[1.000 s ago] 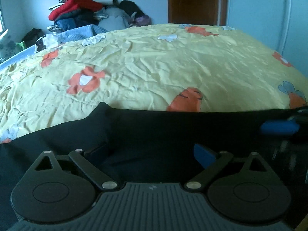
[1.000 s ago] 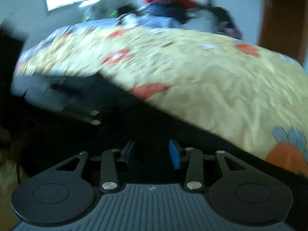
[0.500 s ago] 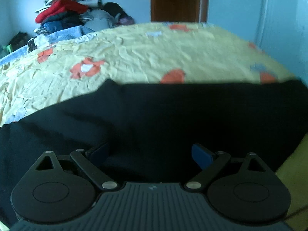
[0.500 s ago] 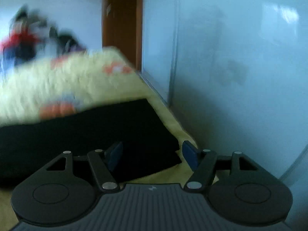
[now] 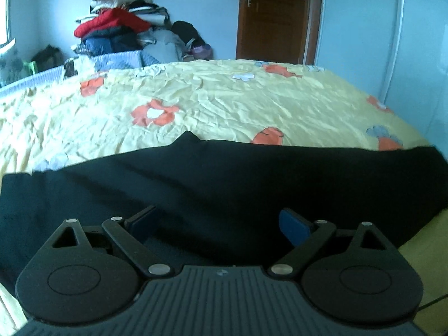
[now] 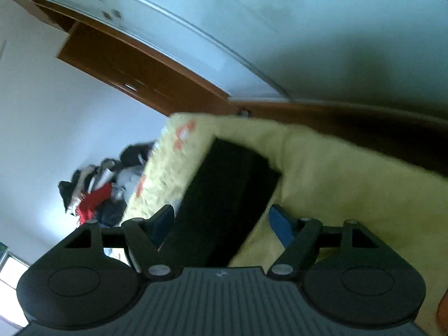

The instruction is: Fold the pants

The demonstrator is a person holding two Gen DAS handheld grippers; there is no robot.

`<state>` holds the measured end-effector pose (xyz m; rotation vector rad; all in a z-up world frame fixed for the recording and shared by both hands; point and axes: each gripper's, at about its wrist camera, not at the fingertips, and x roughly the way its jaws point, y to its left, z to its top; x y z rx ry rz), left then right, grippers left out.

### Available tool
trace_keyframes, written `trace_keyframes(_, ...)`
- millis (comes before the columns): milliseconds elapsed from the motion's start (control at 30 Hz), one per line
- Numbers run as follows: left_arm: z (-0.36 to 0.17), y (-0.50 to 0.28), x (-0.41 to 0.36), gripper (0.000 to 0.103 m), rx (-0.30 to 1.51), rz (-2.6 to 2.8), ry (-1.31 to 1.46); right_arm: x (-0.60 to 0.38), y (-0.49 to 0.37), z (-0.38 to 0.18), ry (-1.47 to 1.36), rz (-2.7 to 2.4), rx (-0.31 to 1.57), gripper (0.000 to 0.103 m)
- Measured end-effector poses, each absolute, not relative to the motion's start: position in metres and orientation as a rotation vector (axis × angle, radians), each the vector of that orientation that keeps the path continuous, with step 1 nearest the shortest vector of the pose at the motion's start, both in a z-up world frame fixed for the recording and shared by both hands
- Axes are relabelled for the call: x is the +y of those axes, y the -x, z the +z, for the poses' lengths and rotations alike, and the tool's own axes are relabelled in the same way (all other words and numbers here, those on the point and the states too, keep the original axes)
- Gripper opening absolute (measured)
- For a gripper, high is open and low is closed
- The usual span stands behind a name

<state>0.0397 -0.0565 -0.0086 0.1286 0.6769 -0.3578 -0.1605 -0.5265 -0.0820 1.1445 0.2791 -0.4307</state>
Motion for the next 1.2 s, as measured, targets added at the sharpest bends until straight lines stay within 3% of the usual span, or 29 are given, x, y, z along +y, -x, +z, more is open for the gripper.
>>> trace_keyframes(333,-0.002,-0.029,-0.053,0.095,0.667,-0.351,-0.116,-0.538,0.134,-0.076,-1.053,-0.529,0.182,0.073)
trace_keyframes(400,-0.001,-0.028,-0.052,0.095,0.662,-0.343,-0.118,-0.541,0.123,-0.078,-1.025,-0.514,0.207,0.050)
trace_keyframes(433,0.000,-0.028,-0.051,0.095,0.660,-0.337,-0.116,-0.543,0.119,-0.081,-1.027,-0.492,0.225,0.027)
trace_keyframes(467,0.001,-0.028,-0.050,0.095,0.656,-0.330,-0.110,-0.544,0.115,-0.084,-1.032,-0.481,0.243,0.013)
trace_keyframes(500,0.002,-0.029,-0.049,0.095,0.654,-0.324,-0.104,-0.544,0.114,-0.087,-1.032,-0.477,0.257,0.011)
trace_keyframes(667,0.008,-0.034,-0.037,0.095,0.638,-0.273,-0.051,-0.540,0.116,-0.081,-1.076,-0.441,0.177,0.008)
trace_keyframes(833,0.013,-0.041,-0.017,0.095,0.643,-0.212,0.029,-0.490,0.073,-0.033,-1.006,-0.181,0.129,0.008)
trace_keyframes(1000,0.012,-0.043,0.000,0.095,0.656,-0.156,0.063,-0.391,0.004,-0.009,-0.854,0.146,0.257,0.008)
trace_keyframes(1200,0.008,-0.046,0.014,0.095,0.683,-0.114,0.087,-0.275,-0.053,-0.043,-0.751,0.375,0.507,0.008)
